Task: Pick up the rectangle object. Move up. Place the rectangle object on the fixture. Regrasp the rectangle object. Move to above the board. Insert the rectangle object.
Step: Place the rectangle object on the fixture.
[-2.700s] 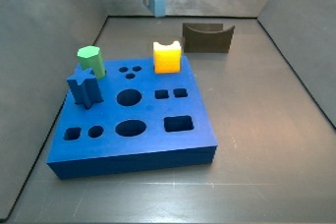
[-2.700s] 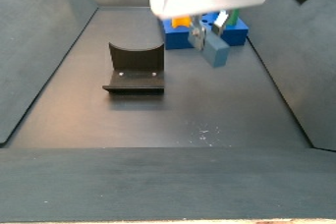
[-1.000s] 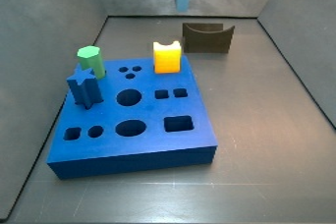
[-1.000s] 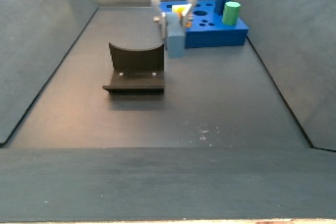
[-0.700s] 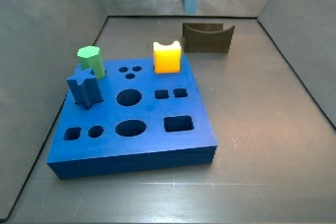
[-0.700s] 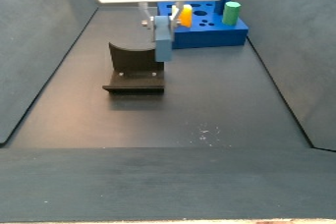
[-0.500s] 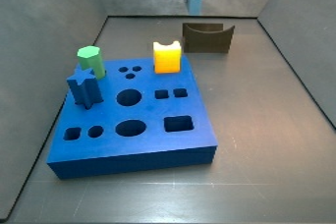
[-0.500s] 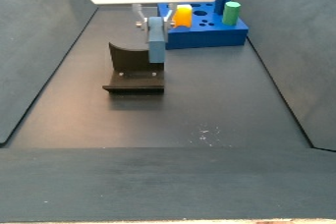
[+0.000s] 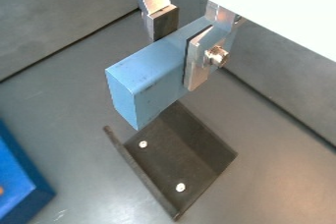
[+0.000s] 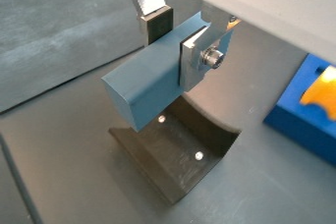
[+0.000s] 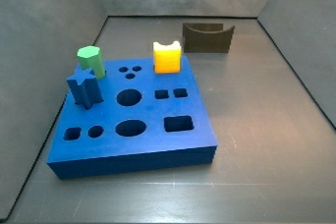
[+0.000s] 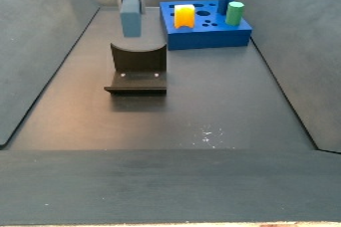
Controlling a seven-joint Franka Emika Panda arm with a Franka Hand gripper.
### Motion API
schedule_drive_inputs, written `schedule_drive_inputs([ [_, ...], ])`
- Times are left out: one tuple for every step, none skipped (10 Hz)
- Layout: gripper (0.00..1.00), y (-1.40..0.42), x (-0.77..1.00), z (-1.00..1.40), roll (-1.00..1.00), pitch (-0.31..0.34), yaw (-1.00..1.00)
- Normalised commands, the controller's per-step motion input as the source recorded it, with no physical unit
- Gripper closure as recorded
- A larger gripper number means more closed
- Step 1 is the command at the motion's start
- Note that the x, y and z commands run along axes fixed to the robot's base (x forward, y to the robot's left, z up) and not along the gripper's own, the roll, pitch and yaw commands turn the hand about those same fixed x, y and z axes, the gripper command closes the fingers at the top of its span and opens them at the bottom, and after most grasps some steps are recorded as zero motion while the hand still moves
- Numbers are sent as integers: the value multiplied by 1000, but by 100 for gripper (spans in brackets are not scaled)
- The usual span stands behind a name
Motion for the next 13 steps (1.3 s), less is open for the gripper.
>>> schedule_drive_inputs([
  [100, 39, 7, 30, -1000, 34, -69],
  [100, 39, 18, 27, -1000, 45, -72],
  [100, 35, 34, 26, -1000, 66, -75],
  [100, 42, 48, 18, -1000, 90, -79],
  [100, 46, 58, 13, -1000, 103, -83],
  [100, 48, 73, -5, -1000, 135, -93],
  [100, 46, 82, -11, -1000, 162, -104],
  [100, 55, 86, -11, -1000, 203, -124],
  [100, 52, 87, -11, -947, 206, -98],
  [100, 54, 90, -14, -691, 179, -96],
  [100, 49, 91, -17, -530, 163, -96],
  [100, 47, 87, -15, -427, 144, -104],
  [100, 50, 75, -11, -364, 128, -106],
])
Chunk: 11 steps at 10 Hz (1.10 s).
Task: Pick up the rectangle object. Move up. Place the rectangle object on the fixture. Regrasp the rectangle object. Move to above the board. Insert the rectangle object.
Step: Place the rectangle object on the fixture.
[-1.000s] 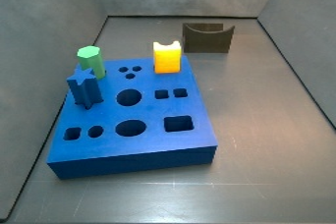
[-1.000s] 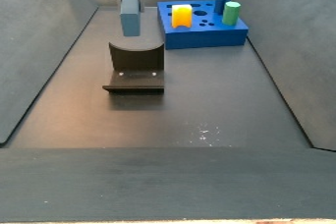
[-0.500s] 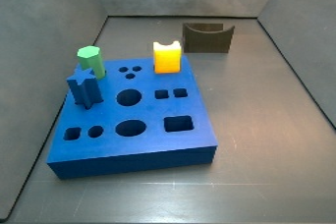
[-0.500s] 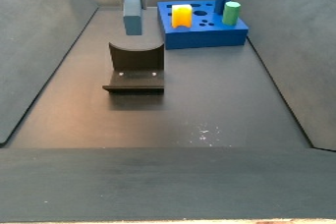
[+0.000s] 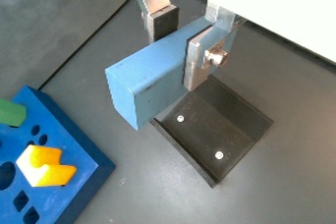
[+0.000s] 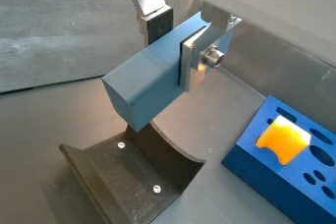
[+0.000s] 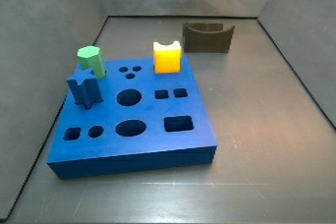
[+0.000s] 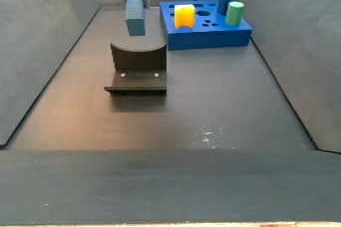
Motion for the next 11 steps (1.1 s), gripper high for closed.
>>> schedule_drive_inputs([
  [100, 81, 124, -1000, -1000, 11, -132],
  [100, 82, 127, -1000, -1000, 6, -133],
  [100, 92, 132, -1000, -1000, 15, -132],
  [100, 89, 141, -1000, -1000, 34, -132],
  [100, 95, 153, -1000, -1000, 50, -132],
  [100, 102, 160, -1000, -1000, 57, -136],
  [100, 112, 170, -1000, -1000, 66, -144],
  [100, 117, 180, -1000, -1000, 71, -153],
  [100, 122, 185, -1000, -1000, 78, -158],
  [100, 118, 177, -920, -1000, 85, -174],
  [100, 103, 152, -748, -1000, 85, -193],
])
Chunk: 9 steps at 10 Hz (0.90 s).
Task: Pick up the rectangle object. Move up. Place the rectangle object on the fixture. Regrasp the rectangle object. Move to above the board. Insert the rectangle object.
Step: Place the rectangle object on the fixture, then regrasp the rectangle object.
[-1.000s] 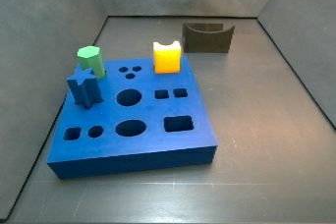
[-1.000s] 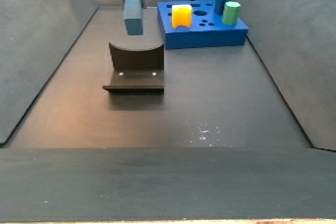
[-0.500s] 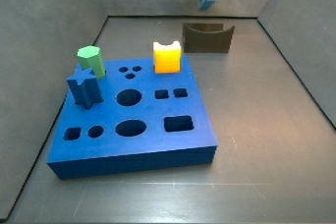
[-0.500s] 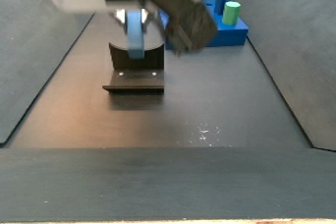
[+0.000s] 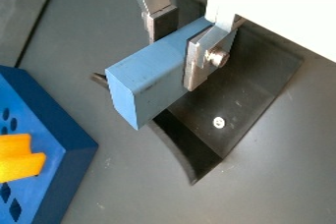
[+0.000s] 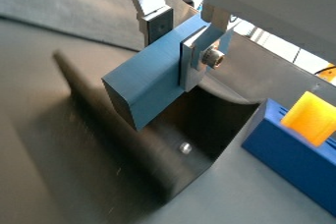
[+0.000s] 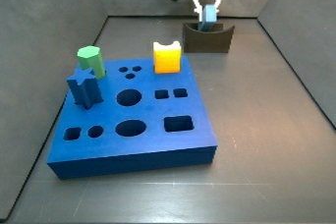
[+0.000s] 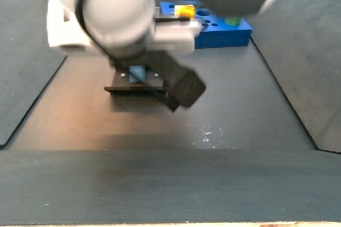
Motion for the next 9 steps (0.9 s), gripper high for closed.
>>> schedule_drive_inputs([
  [100, 88, 124, -529, -901, 79, -151],
  [100, 123, 100, -430, -663, 53, -132],
  [100, 110, 82, -433, -475, -2, -132],
  [100, 107, 80, -434, -408, -12, -126],
  [0, 0, 0, 0, 0, 0, 0],
  [0, 0, 0, 1000, 13, -63, -25],
  [0, 4, -8, 1000, 28, -54, -15],
  [0, 2, -24, 1000, 57, -35, 5],
  [0, -6, -33, 1000, 96, -5, 31],
])
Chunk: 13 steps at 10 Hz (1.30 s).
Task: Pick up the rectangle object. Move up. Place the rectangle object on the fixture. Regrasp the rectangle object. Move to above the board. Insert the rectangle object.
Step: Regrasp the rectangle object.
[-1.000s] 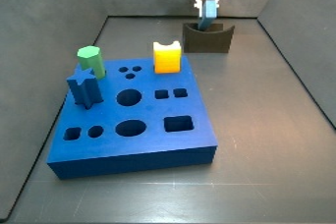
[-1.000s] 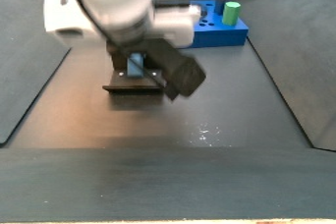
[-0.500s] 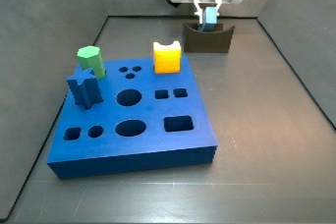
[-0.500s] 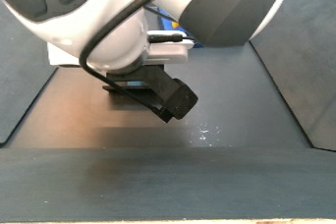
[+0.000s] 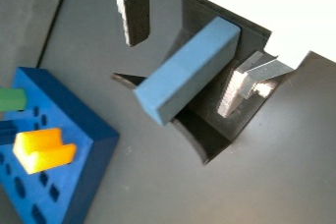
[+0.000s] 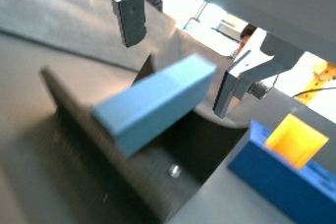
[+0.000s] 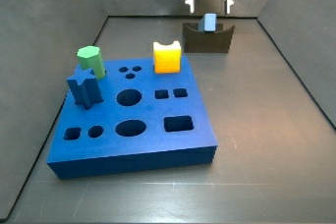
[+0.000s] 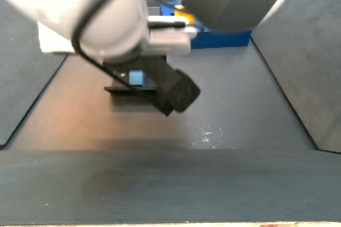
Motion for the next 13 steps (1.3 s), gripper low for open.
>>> schedule_drive_inputs([
  [0, -8, -38, 1000, 105, 15, 40],
  [0, -5, -47, 945, 101, 58, 41],
  [0, -2, -43, 790, 94, 88, 39],
  [0, 0, -40, 575, 89, 126, 22],
  [0, 0, -35, 465, 93, 139, 15],
  [0, -3, -32, 190, 97, 149, -12],
  [0, -1000, -87, 678, 1000, 95, 7],
  [0, -1000, -84, 622, 1000, 92, 6],
  [0, -1000, -105, 589, 1000, 83, 6],
  [0, -1000, -133, 502, 1000, 75, 5],
  [0, -872, -123, 313, 1000, 69, 4],
  [0, -678, -76, 124, 1000, 66, 3],
  [0, -505, -52, 63, 1000, 65, 3],
])
